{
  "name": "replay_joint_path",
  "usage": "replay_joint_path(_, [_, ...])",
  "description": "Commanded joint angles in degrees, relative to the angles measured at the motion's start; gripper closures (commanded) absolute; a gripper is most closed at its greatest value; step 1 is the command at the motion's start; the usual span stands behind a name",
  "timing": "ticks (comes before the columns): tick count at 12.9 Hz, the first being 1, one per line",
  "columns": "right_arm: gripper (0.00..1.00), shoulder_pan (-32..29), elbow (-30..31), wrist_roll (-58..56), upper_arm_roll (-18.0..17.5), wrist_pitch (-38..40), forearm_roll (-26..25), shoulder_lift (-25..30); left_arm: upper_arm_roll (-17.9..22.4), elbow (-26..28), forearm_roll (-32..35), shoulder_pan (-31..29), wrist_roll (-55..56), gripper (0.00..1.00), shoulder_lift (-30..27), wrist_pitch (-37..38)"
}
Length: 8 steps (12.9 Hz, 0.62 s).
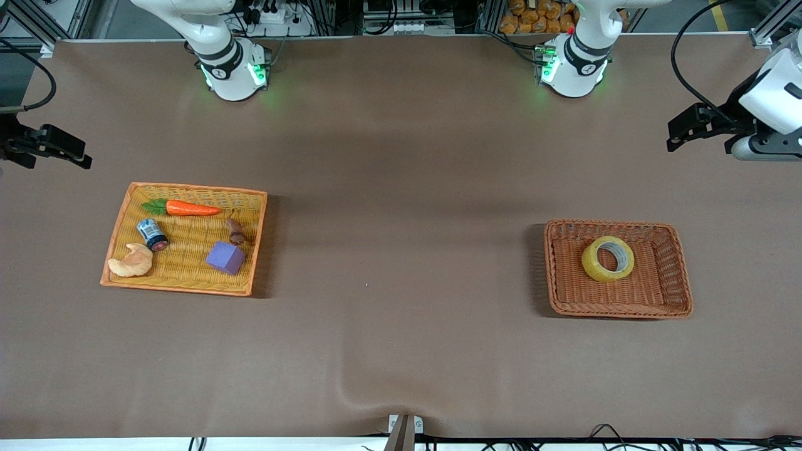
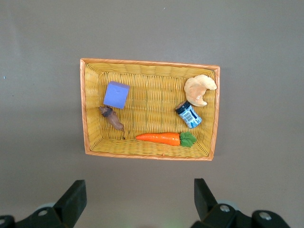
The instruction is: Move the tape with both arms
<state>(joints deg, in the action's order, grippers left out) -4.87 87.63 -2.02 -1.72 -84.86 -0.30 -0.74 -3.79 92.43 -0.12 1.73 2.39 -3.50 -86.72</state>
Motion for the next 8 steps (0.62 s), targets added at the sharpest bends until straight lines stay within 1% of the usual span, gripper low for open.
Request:
replay_joint_path(1, [0.0, -0.6, -1.5, -0.6, -0.6, 0.4, 0.0, -0.8, -0.2, -1.5, -0.9, -0.1, 1.5, 0.0, 0.7, 1.5])
replay_joint_path(8, [0.0, -0.7, -1.5, -0.6, -0.6, 0.4, 0.0, -0.8, -0.2, -1.4, -0.8, -0.3, 1.1, 0.0, 0.9, 1.2])
